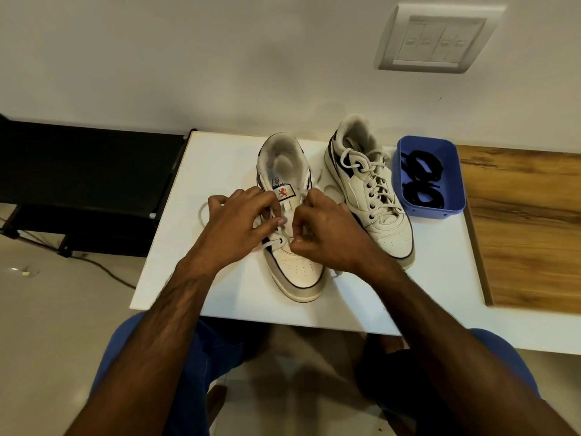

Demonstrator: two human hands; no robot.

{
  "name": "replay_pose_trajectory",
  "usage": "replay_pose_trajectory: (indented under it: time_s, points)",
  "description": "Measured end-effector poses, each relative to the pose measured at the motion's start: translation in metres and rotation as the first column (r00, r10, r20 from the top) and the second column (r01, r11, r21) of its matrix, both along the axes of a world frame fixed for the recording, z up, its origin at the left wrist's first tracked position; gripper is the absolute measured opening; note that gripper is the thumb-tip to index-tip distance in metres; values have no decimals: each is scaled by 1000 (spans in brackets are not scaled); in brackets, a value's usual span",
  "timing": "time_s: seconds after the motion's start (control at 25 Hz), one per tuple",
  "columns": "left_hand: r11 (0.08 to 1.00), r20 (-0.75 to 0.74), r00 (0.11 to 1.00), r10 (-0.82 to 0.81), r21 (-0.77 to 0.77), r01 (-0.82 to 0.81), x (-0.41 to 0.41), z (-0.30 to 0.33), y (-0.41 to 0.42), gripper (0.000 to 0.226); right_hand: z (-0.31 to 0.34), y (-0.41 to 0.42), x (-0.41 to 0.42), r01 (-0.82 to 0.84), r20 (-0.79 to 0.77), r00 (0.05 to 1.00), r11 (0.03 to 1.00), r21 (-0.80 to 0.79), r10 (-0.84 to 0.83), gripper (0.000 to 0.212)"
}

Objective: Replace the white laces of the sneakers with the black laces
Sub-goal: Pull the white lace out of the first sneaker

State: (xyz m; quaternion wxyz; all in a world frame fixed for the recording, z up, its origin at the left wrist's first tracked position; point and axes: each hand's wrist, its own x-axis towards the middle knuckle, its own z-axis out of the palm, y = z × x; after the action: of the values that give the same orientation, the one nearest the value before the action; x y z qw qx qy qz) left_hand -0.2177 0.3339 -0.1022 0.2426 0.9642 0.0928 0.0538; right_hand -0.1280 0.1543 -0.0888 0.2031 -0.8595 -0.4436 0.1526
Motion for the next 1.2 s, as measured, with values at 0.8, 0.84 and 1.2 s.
replay_pose_trajectory:
  time_s: [0.8, 0.84, 1.2]
  points:
    - [997, -128, 989, -74, -42, 69, -1, 4, -1, 18, -5, 7, -11, 55, 78, 996, 998, -40, -52, 27]
    - [993, -167, 979, -118, -20, 116, -1, 5, 2, 21, -5, 8, -13, 61, 80, 995, 996, -58, -56, 26]
    - [963, -132, 954, -270, -44, 267, -6, -1, 15, 24, -10, 11, -17, 145, -10, 989, 989, -14, -145, 19]
